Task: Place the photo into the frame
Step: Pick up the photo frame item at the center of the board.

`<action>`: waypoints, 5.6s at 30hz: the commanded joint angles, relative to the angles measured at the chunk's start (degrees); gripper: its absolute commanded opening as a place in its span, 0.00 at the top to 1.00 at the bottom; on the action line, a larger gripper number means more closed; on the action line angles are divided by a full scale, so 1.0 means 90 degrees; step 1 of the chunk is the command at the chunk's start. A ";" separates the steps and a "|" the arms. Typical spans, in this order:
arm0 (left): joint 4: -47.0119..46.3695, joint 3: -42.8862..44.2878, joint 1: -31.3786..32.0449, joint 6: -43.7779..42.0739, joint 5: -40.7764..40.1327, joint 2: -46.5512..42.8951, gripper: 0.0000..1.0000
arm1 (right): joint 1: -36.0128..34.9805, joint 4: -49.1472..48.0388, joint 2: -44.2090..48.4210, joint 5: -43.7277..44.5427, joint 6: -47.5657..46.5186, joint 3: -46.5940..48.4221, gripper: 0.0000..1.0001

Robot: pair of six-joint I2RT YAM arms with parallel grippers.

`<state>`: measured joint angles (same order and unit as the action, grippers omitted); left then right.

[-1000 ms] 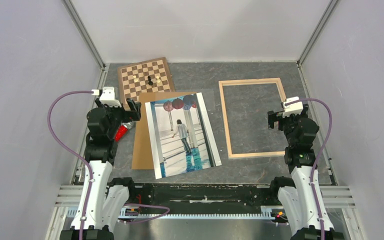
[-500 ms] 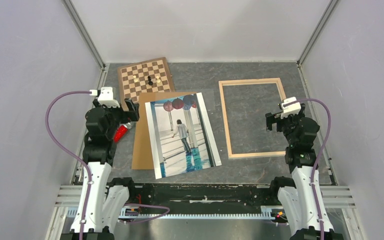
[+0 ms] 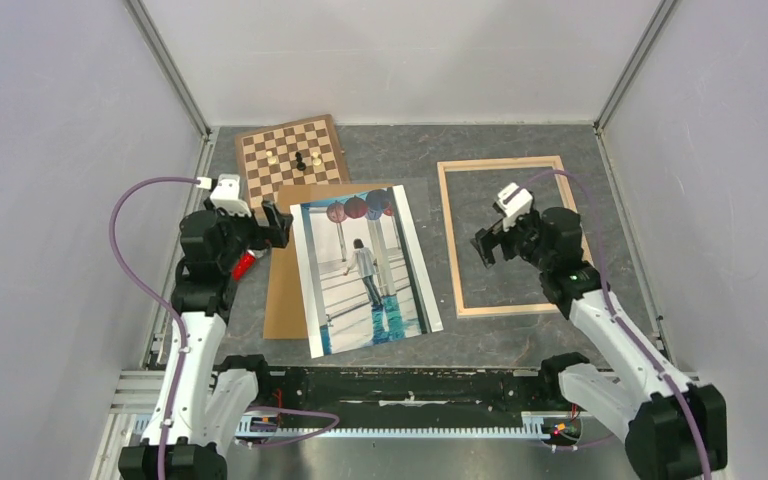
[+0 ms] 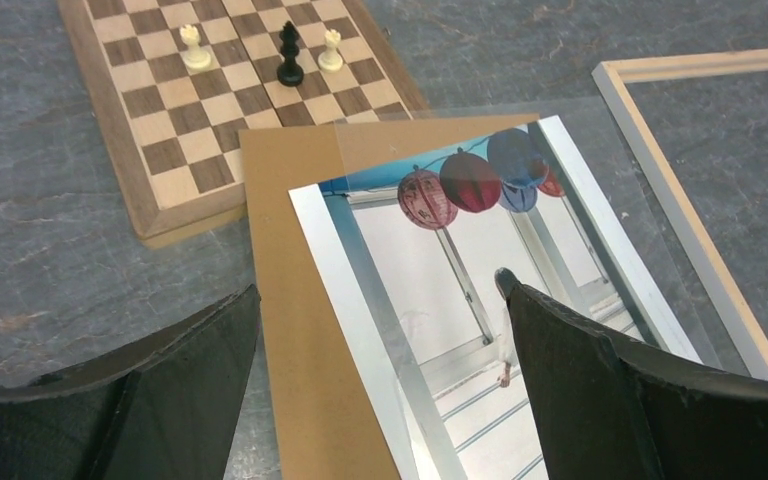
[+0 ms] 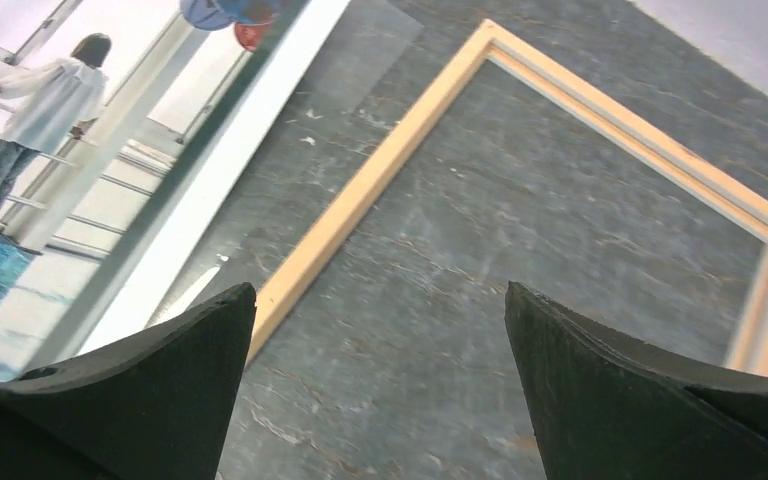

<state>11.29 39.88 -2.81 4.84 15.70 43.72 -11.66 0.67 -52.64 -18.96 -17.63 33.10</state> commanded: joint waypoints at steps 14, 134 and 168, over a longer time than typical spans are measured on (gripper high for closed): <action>-0.0914 -0.0560 0.0126 -0.0343 0.0589 0.0698 0.00 | -0.1617 -0.1442 -0.3850 0.0328 0.1888 0.2227 0.07; -0.2376 0.0126 0.0700 -0.0684 0.0826 0.2233 0.01 | 0.0109 -0.2457 -0.5933 -0.2898 0.4490 0.3975 1.00; -0.3288 0.0864 0.1680 -0.2005 0.1478 0.3536 0.00 | -0.0034 -0.1594 -0.3836 -0.3059 0.3177 0.3004 1.00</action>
<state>-14.46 48.90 14.33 -13.78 29.50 78.26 -12.38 -11.92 -91.13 -44.58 13.13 61.54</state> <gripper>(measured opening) 0.996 0.006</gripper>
